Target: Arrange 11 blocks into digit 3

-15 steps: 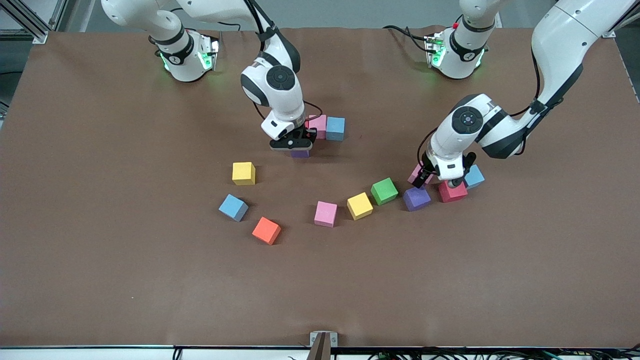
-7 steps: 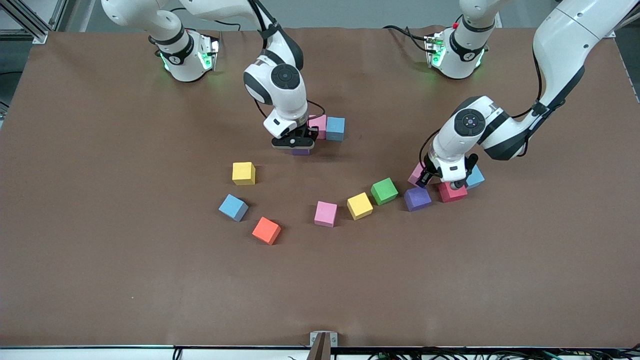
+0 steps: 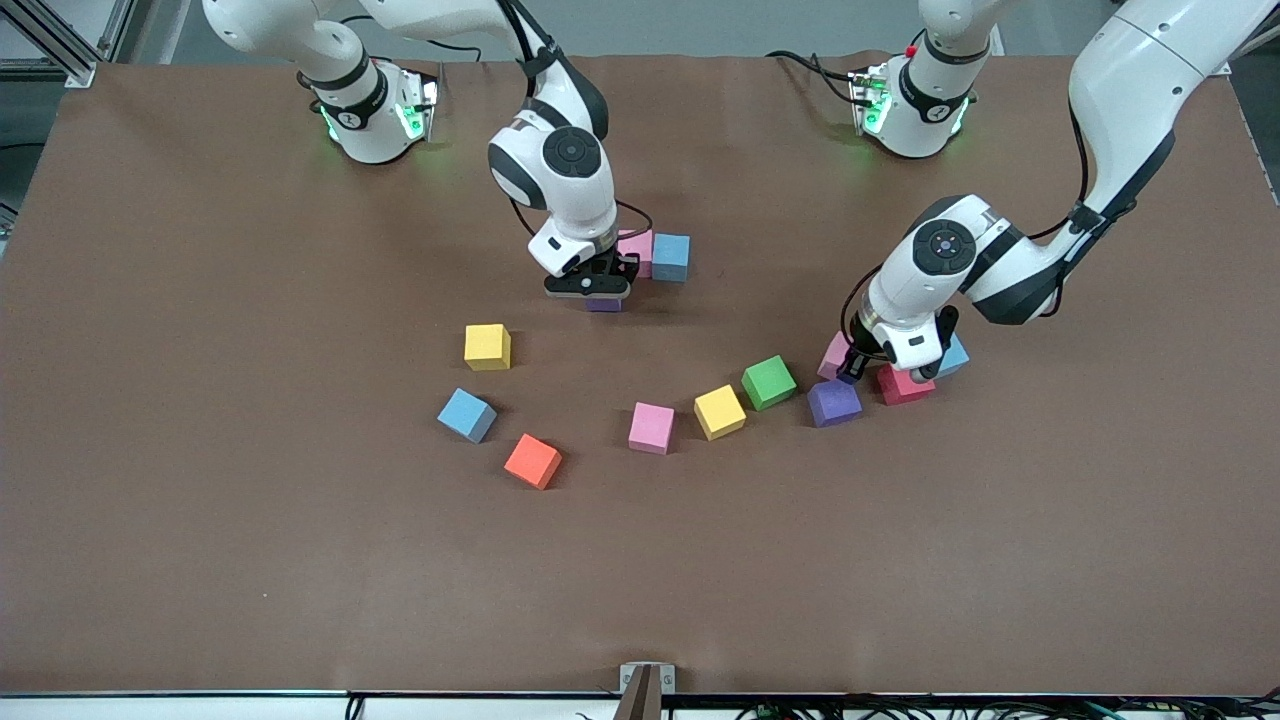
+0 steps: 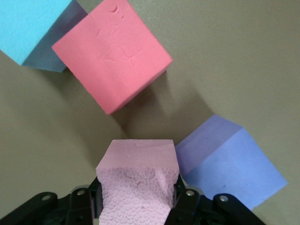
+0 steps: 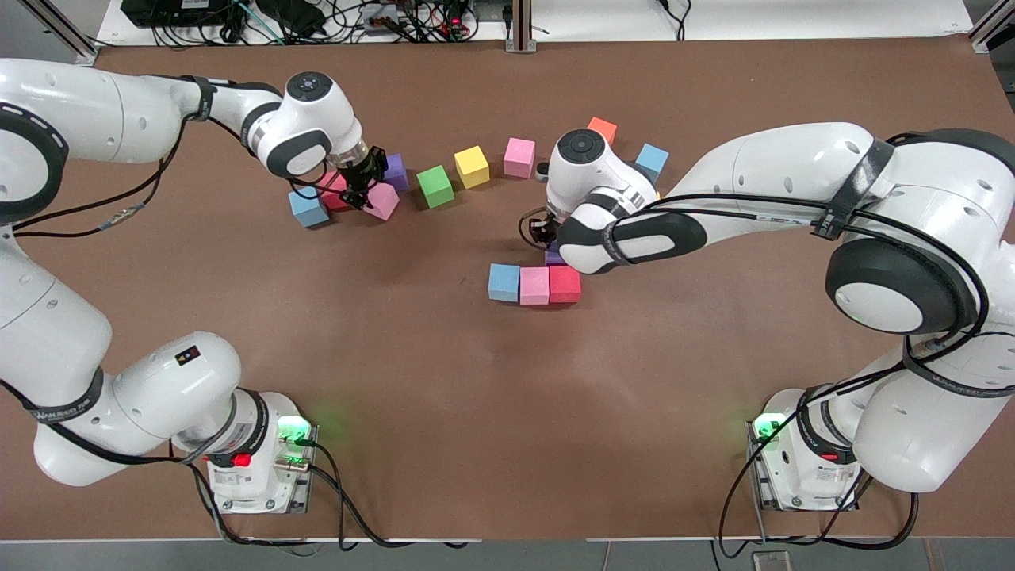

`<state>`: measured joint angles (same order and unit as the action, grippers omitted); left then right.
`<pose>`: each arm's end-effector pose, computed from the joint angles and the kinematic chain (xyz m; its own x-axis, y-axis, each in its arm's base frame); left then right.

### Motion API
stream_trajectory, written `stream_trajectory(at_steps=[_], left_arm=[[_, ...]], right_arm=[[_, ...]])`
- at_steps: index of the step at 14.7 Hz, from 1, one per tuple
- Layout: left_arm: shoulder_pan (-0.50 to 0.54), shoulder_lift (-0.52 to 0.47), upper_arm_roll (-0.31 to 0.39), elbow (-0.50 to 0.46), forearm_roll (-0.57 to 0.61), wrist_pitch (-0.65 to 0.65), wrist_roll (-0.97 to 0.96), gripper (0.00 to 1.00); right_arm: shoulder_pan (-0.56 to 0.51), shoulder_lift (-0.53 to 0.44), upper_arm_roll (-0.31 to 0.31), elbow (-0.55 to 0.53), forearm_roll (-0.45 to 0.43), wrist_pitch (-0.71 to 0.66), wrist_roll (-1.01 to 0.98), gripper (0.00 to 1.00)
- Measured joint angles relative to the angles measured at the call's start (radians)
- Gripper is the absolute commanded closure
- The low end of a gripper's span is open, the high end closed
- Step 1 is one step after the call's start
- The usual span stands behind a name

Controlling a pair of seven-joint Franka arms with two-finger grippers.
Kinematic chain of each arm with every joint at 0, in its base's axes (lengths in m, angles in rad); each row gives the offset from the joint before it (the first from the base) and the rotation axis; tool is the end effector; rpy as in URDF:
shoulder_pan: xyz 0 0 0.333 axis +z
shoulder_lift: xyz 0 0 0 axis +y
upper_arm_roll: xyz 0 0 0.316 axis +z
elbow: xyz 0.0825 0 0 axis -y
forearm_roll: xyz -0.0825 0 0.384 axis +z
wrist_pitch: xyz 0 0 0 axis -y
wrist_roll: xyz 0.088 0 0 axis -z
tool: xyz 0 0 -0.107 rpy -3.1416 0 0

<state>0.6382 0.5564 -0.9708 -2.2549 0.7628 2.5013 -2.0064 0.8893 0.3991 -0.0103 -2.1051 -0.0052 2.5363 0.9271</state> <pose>0.4973 -0.1918 0.2187 0.4348 0.9004 -0.0147 0.8996 -0.4335 0.0539 0.3731 0.4506 0.2285 0.9988 -0.0432 0.0249 -0.0427 -0.9989 -0.0214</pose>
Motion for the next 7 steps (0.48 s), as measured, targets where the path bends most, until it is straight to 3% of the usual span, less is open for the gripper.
stream_trajectory(at_steps=[7], left_arm=[[-0.028, 0.000, -0.008, 0.059, 0.000, -0.012, -0.044, 0.60]], right_arm=[[0.000, 0.008, -0.001, -0.003, 0.000, 0.008, -0.001, 1.00]])
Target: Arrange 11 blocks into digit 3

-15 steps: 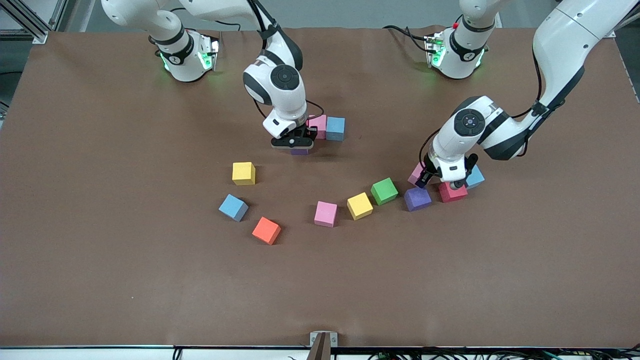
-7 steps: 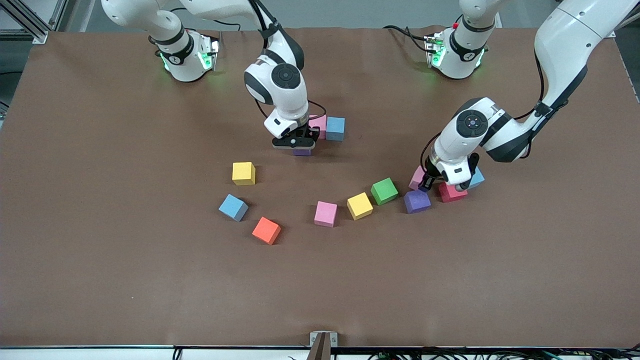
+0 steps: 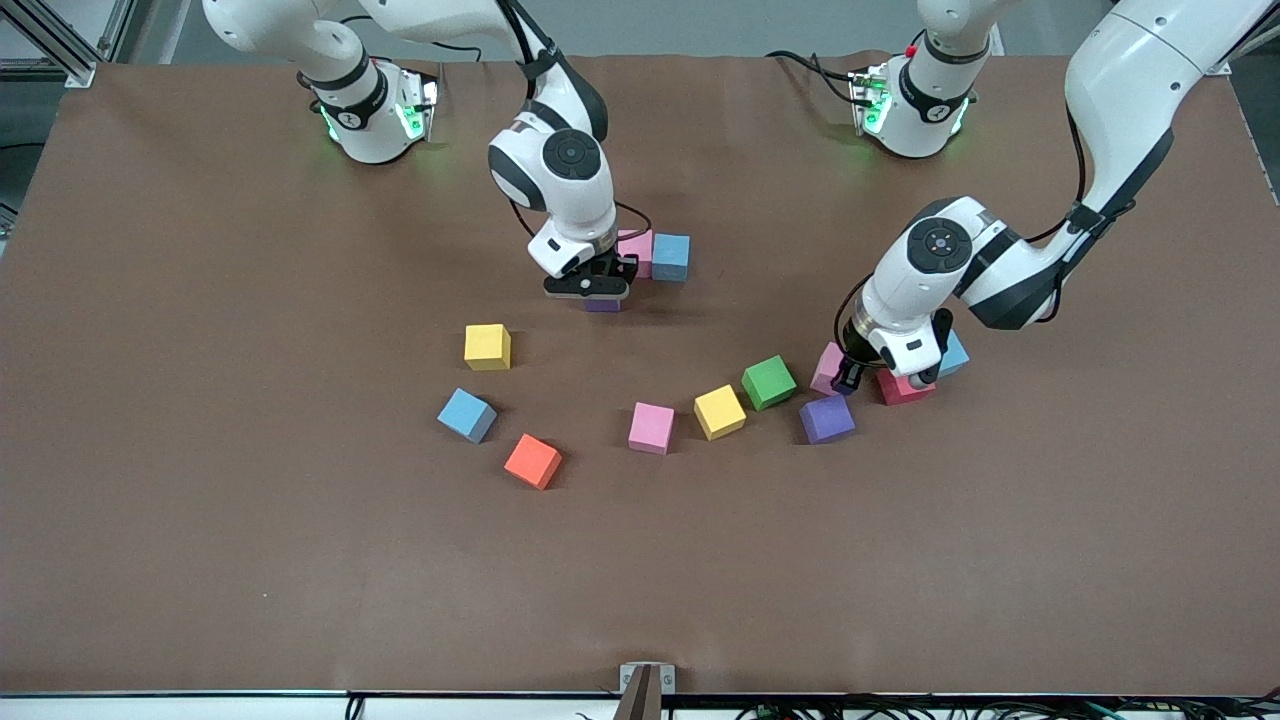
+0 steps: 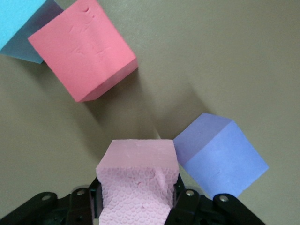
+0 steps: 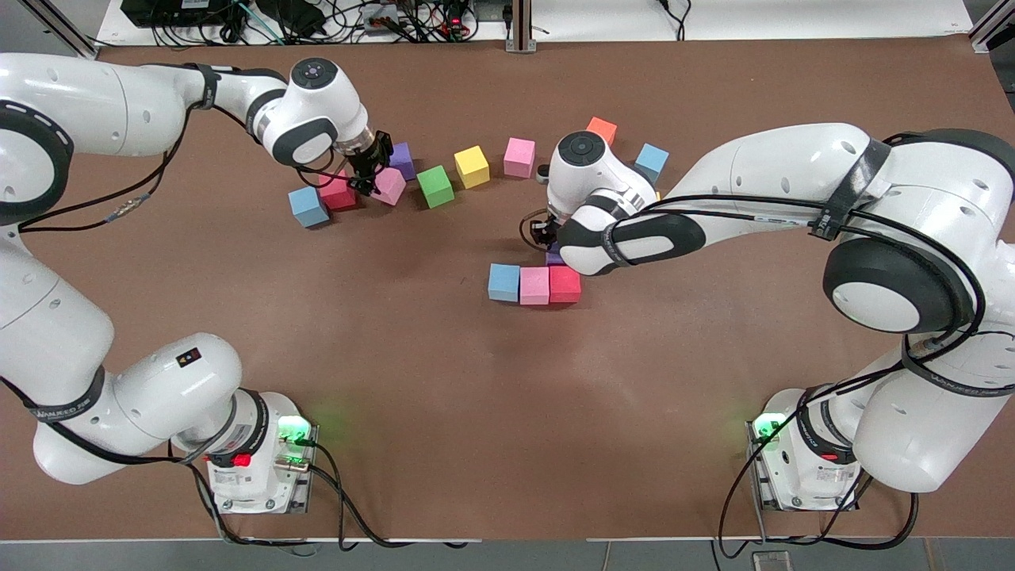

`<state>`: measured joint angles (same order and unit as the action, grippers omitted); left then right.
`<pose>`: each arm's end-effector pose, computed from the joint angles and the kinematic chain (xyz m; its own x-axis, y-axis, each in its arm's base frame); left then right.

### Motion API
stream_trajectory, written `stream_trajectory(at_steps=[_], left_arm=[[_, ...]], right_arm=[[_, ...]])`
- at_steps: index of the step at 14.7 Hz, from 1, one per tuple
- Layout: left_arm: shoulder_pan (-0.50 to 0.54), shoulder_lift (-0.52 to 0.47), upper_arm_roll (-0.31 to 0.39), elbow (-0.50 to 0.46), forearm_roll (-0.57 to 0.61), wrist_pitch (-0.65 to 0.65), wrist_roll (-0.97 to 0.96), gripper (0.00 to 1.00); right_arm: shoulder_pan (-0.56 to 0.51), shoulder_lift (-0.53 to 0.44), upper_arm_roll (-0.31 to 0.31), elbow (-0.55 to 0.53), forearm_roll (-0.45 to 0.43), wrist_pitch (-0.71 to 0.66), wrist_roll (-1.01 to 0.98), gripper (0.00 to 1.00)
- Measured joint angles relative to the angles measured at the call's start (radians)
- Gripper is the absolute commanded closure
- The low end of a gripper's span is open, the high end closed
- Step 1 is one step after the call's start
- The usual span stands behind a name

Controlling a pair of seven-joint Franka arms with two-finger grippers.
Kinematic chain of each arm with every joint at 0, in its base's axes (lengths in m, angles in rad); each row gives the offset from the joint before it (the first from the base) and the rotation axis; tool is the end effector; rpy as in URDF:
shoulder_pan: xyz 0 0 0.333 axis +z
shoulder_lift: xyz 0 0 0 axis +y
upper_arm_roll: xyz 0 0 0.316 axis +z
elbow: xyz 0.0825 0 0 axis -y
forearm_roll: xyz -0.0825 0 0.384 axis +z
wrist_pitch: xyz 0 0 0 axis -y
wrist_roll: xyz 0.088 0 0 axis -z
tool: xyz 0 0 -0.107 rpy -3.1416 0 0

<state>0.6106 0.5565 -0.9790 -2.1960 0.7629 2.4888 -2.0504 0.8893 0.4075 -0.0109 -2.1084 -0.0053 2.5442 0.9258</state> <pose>0.5145 -0.2060 0.2384 0.4032 0.9151 -0.0063 0.9109 -0.4007 0.0982 0.3726 0.4494 0.2230 0.9988 -0.0423 0.0229 -0.0419 -0.9990 -0.0181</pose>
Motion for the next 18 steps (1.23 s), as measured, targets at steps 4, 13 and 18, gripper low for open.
stream_trajectory(at_steps=[4, 13, 18], left_arm=[[-0.002, 0.000, -0.068, 0.061, -0.002, -0.108, -0.066, 0.60], [-0.108, 0.000, -0.131, 0.238, -0.113, -0.292, -0.089, 0.60], [-0.113, 0.000, -0.130, 0.244, -0.130, -0.293, -0.089, 0.60]], right_arm=[[0.000, 0.006, 0.000, -0.001, 0.000, 0.001, -0.006, 1.00], [0.000, 0.006, 0.000, -0.002, 0.000, 0.001, -0.036, 1.00], [0.000, 0.006, 0.000, -0.003, 0.000, 0.001, -0.050, 1.00]])
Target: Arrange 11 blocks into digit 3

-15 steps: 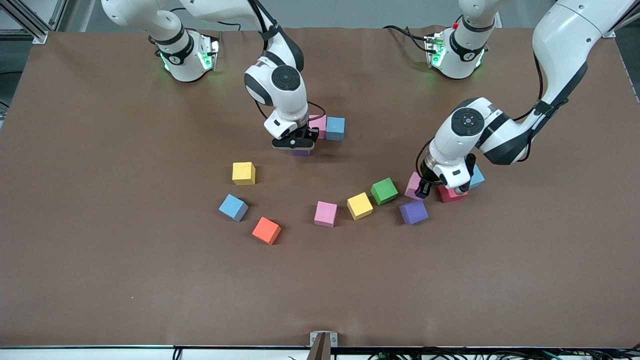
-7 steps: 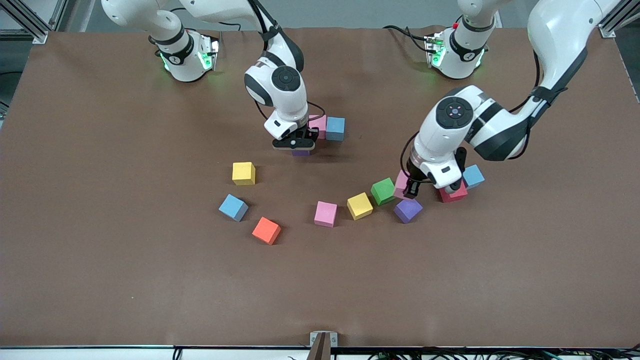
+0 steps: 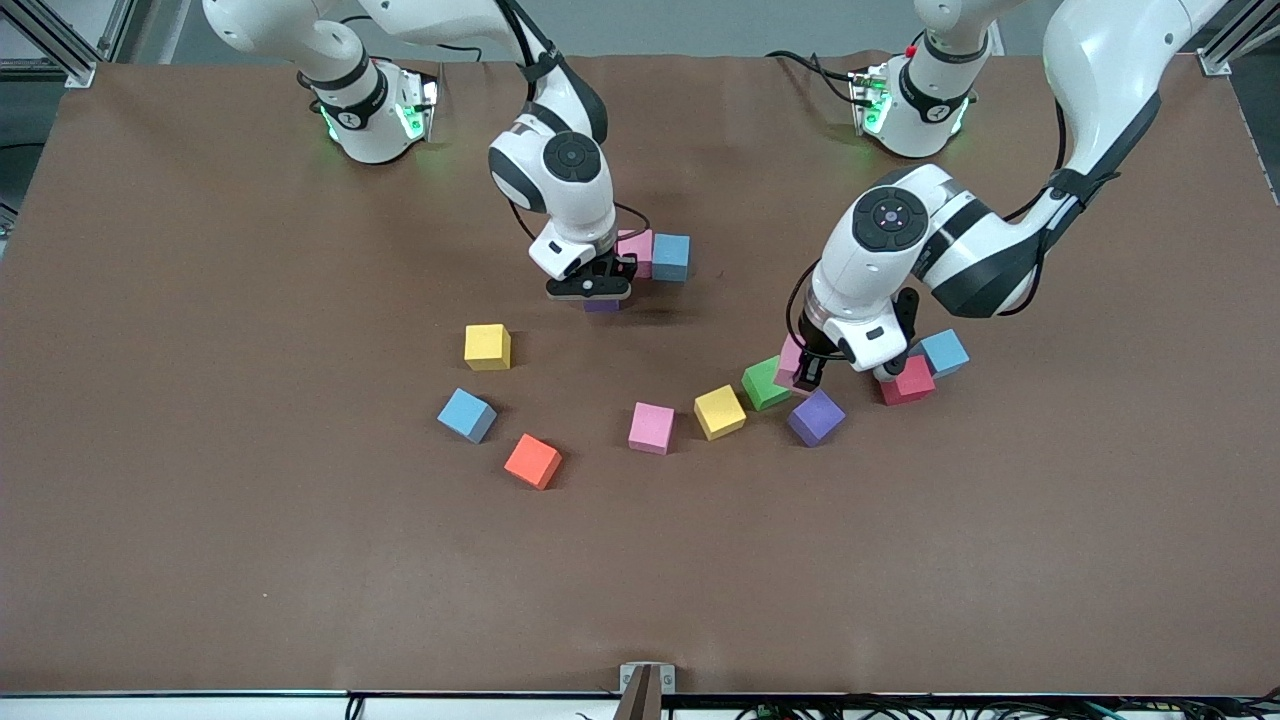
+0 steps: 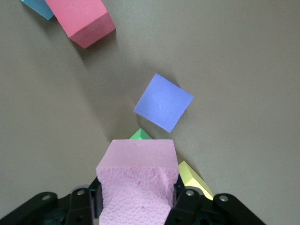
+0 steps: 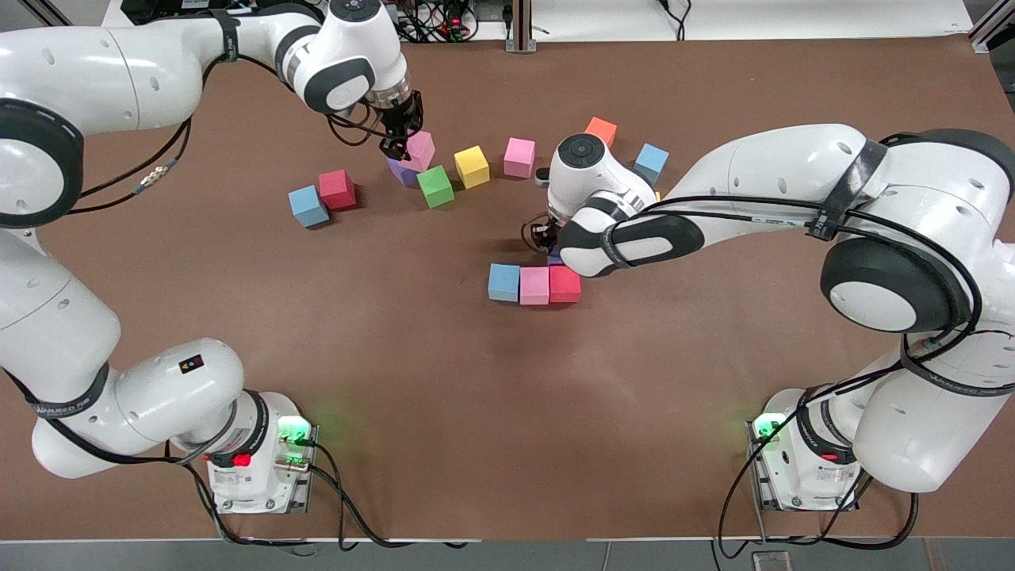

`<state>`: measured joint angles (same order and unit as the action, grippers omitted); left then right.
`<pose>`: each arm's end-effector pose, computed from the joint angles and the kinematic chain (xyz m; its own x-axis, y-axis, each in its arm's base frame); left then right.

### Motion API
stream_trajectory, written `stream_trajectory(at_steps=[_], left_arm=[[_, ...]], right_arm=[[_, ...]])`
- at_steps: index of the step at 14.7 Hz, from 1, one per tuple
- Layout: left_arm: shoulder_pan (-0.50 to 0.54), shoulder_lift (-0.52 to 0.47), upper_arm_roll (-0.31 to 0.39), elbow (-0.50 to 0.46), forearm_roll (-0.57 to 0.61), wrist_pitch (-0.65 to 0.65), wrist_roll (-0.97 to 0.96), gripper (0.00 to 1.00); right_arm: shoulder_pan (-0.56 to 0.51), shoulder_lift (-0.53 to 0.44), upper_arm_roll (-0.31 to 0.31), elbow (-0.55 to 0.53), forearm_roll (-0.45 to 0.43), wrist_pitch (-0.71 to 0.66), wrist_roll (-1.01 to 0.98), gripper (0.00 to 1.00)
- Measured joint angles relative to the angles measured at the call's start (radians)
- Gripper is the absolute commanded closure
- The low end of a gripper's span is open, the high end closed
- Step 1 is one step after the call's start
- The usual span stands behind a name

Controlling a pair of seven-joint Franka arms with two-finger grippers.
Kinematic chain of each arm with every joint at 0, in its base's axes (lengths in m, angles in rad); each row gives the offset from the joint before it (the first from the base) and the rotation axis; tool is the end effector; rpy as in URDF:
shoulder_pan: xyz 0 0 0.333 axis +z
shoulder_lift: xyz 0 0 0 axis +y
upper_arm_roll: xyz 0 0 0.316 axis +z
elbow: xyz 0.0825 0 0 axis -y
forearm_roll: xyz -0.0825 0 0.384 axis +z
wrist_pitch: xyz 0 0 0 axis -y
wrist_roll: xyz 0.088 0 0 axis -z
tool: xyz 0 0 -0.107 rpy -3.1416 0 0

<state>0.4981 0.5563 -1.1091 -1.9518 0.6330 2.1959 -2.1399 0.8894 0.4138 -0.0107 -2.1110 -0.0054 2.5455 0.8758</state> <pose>0.5335 -0.2939 0.3333 0.3351 0.9422 -0.0048 0.9400 -0.3340 0.0696 0.3715 0.4483 0.2185 0.9998 0.0082 0.0190 0.0084 -0.9999 -0.0111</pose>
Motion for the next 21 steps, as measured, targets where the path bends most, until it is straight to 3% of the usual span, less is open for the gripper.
stream_trajectory(at_steps=[7, 13, 21], left_arm=[[-0.007, 0.000, 0.000, 0.089, -0.033, -0.073, 0.000, 0.60], [-0.007, 0.000, 0.000, 0.099, -0.034, -0.076, 0.000, 0.60], [-0.006, 0.000, 0.002, 0.100, -0.034, -0.076, 0.000, 0.60]], right_arm=[[0.000, 0.000, 0.000, 0.000, 0.000, 0.000, -0.005, 1.00], [0.000, 0.000, 0.000, -0.001, 0.000, 0.000, -0.024, 0.99], [0.000, 0.000, 0.000, -0.001, 0.000, -0.001, -0.024, 0.78]])
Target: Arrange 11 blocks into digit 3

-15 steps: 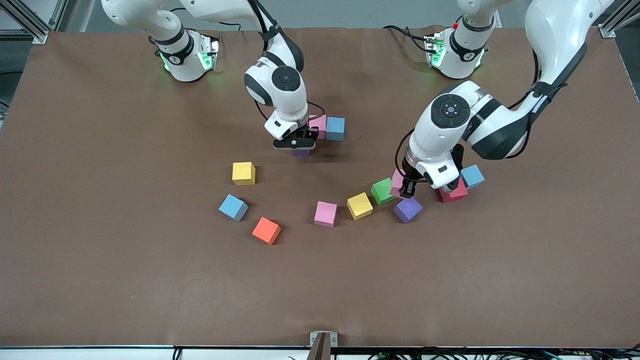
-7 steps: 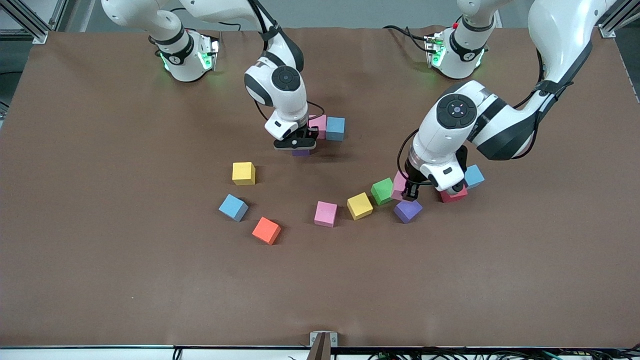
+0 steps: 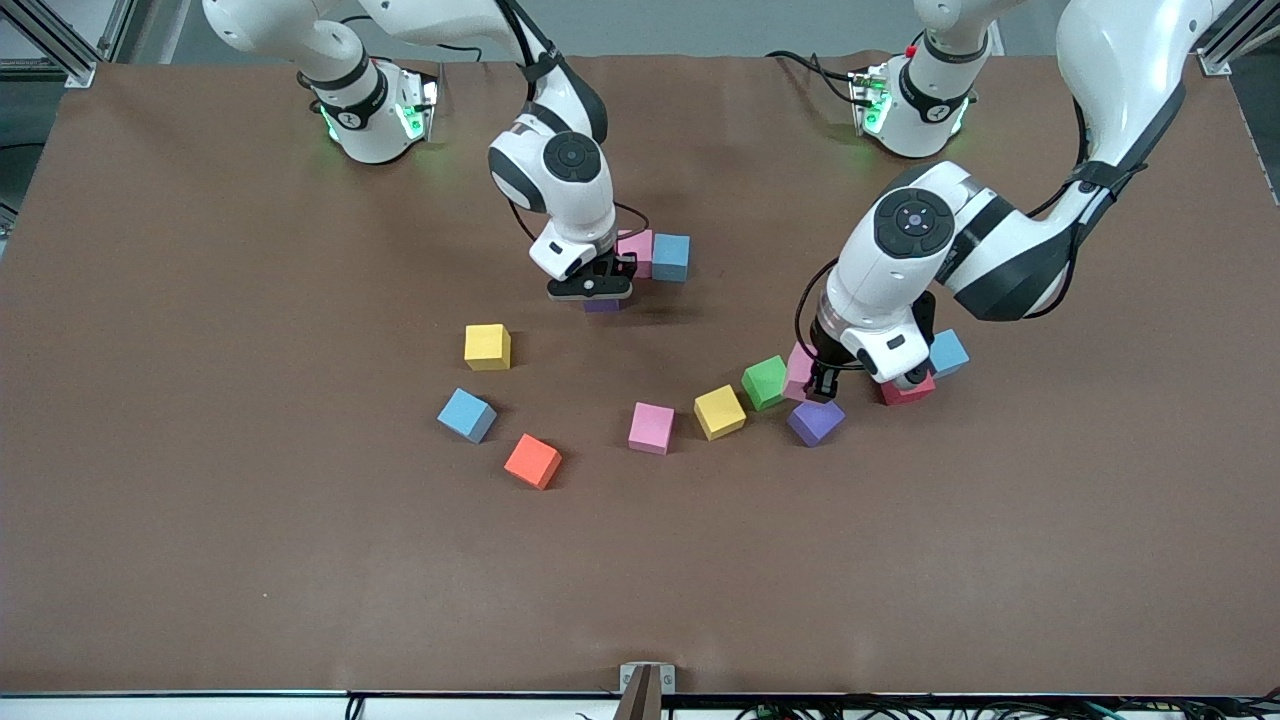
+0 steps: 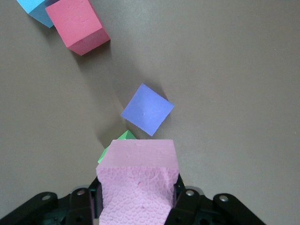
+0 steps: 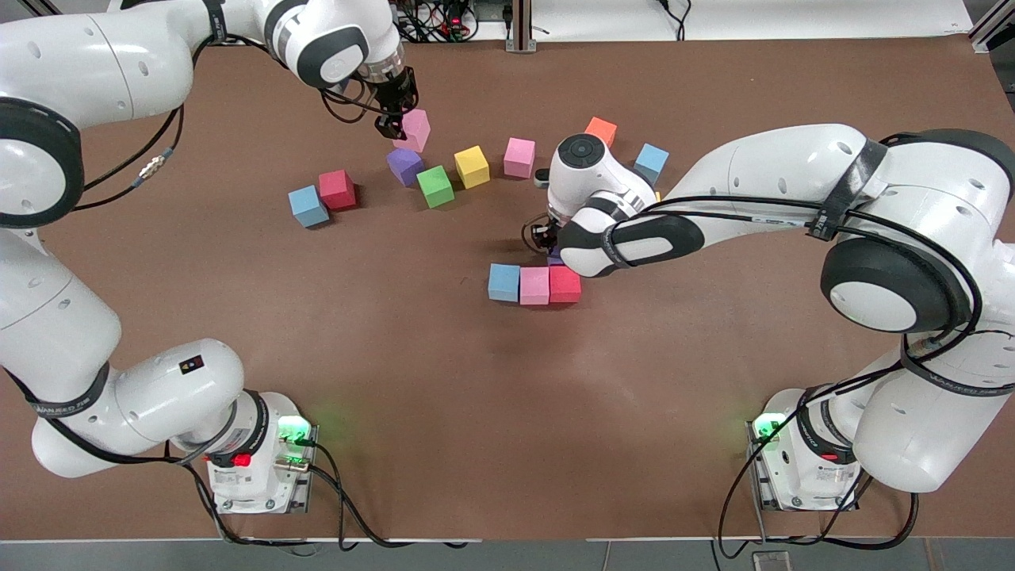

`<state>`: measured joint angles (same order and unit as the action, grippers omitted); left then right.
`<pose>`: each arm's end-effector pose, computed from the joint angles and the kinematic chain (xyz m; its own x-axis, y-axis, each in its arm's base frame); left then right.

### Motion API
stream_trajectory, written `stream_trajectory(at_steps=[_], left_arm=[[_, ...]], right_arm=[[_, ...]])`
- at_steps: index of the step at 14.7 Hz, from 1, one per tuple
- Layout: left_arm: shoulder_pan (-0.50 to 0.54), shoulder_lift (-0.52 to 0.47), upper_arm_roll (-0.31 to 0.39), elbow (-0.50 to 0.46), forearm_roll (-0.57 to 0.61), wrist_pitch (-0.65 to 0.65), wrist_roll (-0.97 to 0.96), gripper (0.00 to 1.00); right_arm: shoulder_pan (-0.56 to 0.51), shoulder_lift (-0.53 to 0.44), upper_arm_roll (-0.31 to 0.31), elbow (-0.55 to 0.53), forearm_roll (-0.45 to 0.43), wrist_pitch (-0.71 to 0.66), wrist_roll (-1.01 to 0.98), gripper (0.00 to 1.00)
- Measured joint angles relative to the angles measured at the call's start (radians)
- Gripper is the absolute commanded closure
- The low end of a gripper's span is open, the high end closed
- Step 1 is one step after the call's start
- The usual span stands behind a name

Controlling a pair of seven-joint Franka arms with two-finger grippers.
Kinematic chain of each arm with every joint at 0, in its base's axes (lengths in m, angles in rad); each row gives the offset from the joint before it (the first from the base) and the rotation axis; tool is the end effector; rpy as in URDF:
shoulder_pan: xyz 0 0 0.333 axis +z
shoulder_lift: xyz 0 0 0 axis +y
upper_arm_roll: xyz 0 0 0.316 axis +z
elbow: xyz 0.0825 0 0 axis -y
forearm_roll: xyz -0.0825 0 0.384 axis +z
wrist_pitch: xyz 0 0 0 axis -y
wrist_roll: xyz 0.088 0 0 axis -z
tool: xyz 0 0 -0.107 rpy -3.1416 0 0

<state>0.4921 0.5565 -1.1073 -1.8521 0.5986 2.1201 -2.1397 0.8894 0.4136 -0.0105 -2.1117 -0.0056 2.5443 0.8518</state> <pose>0.5589 -0.2859 0.3654 0.2760 0.9611 -0.0094 0.9587 -0.2746 0.0748 0.3711 0.4481 0.2182 0.9993 0.0325 0.0181 0.0327 -0.9994 -0.0094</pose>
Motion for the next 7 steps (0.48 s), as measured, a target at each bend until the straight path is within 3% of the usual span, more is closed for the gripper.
stream_trajectory(at_steps=[1, 3, 7], left_arm=[[0.000, 0.000, 0.000, 0.000, 0.000, 0.000, 0.000, 0.60], [0.001, 0.000, 0.001, 0.000, 0.000, 0.000, 0.000, 0.60], [0.002, 0.000, 0.001, 0.000, 0.000, 0.000, 0.000, 0.60]], right_arm=[[0.000, 0.000, 0.000, 0.000, 0.000, 0.000, 0.000, 0.63], [0.000, 0.000, 0.000, 0.000, 0.000, 0.000, 0.000, 0.00], [0.000, 0.010, 0.000, -0.003, 0.000, -0.002, 0.000, 0.00]])
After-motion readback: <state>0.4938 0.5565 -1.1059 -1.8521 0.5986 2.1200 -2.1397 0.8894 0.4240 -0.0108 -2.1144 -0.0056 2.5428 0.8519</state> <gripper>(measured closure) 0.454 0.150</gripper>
